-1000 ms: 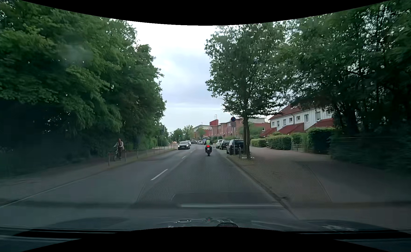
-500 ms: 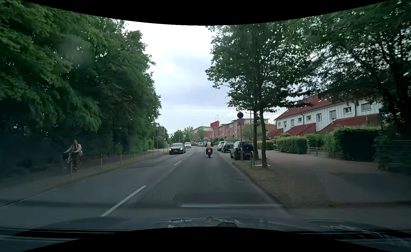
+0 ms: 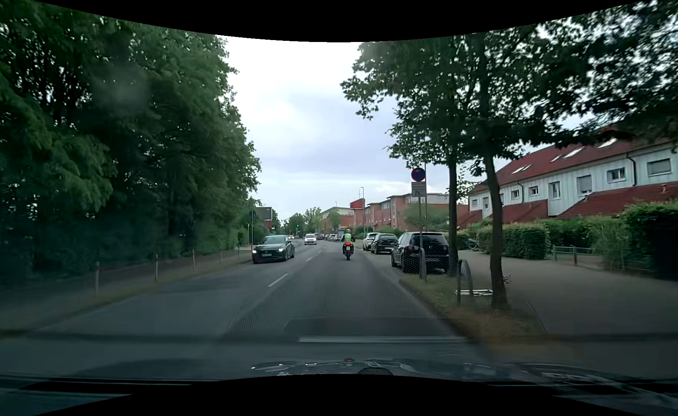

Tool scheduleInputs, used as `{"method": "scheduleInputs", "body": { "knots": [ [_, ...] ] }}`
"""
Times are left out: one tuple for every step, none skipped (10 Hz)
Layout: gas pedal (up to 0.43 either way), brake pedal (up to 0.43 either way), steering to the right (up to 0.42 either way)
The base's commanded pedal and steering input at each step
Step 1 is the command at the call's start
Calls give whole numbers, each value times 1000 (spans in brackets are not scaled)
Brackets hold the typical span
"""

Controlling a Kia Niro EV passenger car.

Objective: Follow the waypoints while adhering to traffic rules and regulations

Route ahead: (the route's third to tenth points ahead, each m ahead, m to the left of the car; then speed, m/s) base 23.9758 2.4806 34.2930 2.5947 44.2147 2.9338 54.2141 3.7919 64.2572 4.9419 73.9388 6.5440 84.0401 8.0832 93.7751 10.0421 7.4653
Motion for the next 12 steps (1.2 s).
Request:
{"method": "scheduleInputs", "body": {
  "knots": [
    [138,0,-12],
    [138,0,-14],
    [138,0,-15],
    [138,0,-15],
    [138,0,-15],
    [138,0,-15],
    [138,0,-15],
    [138,0,-14],
    [138,0,-12],
    [138,0,-7],
    [138,0,-1],
    [138,0,0]
  ]
}}
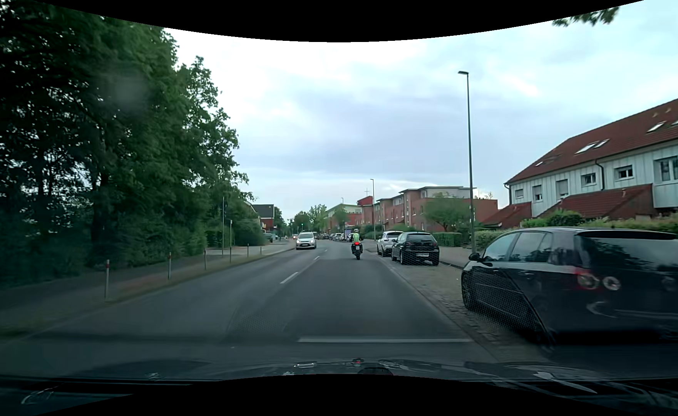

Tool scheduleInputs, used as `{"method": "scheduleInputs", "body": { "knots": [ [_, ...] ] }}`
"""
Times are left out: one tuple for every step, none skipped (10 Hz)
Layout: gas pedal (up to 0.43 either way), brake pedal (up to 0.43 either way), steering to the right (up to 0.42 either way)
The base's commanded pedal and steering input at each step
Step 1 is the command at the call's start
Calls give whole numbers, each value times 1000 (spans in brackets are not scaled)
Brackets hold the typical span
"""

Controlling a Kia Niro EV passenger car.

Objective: Follow the waypoints while adhering to traffic rules and regulations

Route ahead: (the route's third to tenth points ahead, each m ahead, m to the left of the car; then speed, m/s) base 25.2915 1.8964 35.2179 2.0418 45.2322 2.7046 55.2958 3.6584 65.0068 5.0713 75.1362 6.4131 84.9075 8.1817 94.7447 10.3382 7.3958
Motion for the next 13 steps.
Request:
{"method": "scheduleInputs", "body": {
  "knots": [
    [138,0,-1],
    [138,0,0],
    [138,0,0],
    [138,0,0],
    [138,0,0],
    [138,0,0],
    [138,0,0],
    [138,0,0],
    [138,0,0],
    [138,0,0],
    [138,0,0],
    [138,0,0],
    [138,0,0]
  ]
}}
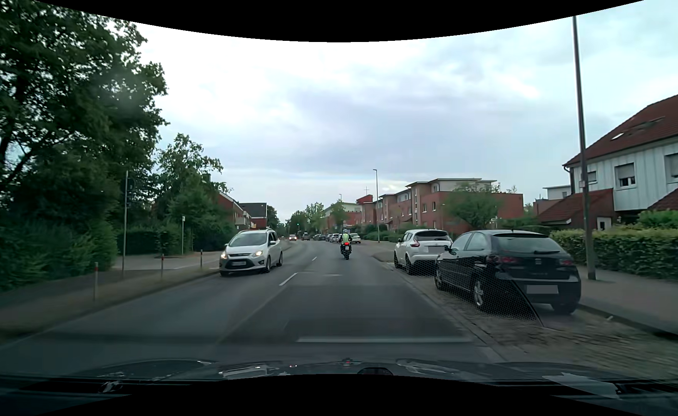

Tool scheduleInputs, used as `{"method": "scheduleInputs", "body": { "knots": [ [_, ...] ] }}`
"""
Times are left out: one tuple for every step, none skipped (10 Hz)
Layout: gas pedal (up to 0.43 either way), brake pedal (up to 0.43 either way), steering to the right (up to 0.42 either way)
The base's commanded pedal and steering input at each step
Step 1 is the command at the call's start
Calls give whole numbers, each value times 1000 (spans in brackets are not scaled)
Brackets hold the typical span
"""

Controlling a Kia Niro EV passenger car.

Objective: Follow the waypoints while adhering to traffic rules and regulations

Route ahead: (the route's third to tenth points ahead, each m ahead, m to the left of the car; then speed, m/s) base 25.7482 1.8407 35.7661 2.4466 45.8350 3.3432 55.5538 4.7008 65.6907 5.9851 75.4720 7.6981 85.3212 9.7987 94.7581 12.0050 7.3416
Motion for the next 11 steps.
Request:
{"method": "scheduleInputs", "body": {
  "knots": [
    [138,0,0],
    [138,0,0],
    [138,0,0],
    [138,0,0],
    [138,0,0],
    [138,0,0],
    [138,0,0],
    [138,0,0],
    [138,0,0],
    [138,0,0],
    [138,0,0]
  ]
}}
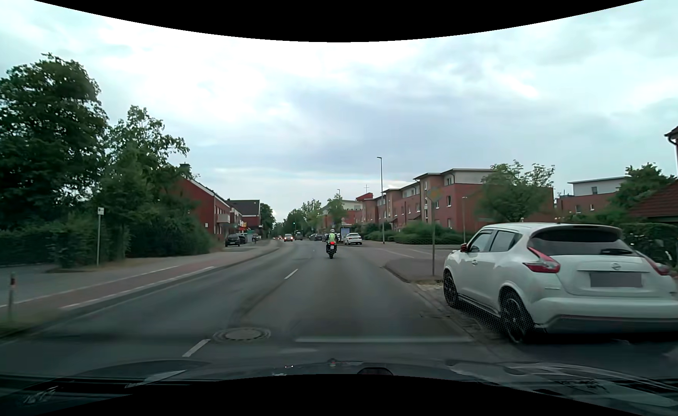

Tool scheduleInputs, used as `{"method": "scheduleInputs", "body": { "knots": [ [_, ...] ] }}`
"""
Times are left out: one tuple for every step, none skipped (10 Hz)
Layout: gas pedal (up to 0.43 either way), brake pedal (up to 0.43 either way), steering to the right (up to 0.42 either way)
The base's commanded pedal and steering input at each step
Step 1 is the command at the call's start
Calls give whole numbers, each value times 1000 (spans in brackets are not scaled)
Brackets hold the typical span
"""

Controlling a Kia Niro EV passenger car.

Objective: Follow the waypoints while adhering to traffic rules and regulations

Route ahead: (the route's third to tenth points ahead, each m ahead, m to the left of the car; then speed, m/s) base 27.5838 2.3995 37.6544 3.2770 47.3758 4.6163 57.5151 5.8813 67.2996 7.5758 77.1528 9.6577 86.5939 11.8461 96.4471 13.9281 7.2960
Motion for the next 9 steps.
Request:
{"method": "scheduleInputs", "body": {
  "knots": [
    [138,0,0],
    [138,0,0],
    [138,0,0],
    [138,0,-2],
    [138,0,-3],
    [138,0,-4],
    [138,0,-7],
    [138,0,-11],
    [138,0,-13]
  ]
}}
